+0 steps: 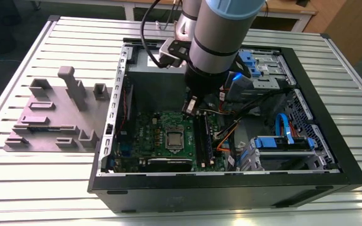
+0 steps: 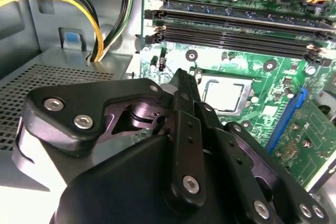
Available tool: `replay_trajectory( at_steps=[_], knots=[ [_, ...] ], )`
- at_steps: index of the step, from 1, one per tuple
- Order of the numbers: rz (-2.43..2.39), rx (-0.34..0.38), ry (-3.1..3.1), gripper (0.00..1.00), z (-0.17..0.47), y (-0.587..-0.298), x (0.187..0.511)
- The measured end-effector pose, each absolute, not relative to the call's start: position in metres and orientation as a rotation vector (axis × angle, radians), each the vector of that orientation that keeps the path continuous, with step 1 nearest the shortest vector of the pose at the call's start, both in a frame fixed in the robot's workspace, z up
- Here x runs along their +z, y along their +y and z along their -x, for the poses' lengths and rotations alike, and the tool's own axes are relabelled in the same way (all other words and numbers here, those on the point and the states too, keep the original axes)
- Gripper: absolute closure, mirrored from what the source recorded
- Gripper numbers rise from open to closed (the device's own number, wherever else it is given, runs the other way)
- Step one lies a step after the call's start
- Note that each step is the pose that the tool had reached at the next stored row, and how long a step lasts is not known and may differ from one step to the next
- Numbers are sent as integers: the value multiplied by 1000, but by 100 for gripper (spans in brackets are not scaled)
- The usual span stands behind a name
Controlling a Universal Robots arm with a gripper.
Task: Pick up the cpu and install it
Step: 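Install the first cpu locking lever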
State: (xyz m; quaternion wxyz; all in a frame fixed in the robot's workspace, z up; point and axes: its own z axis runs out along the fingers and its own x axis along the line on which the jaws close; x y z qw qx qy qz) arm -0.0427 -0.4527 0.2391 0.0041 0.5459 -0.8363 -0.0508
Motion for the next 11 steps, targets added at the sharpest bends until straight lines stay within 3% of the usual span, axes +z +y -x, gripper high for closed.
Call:
replay_trajectory(
  at_steps=[11],
  knots=[
    [-1755,-153,-2601,90,44,-456,239]
  ],
)
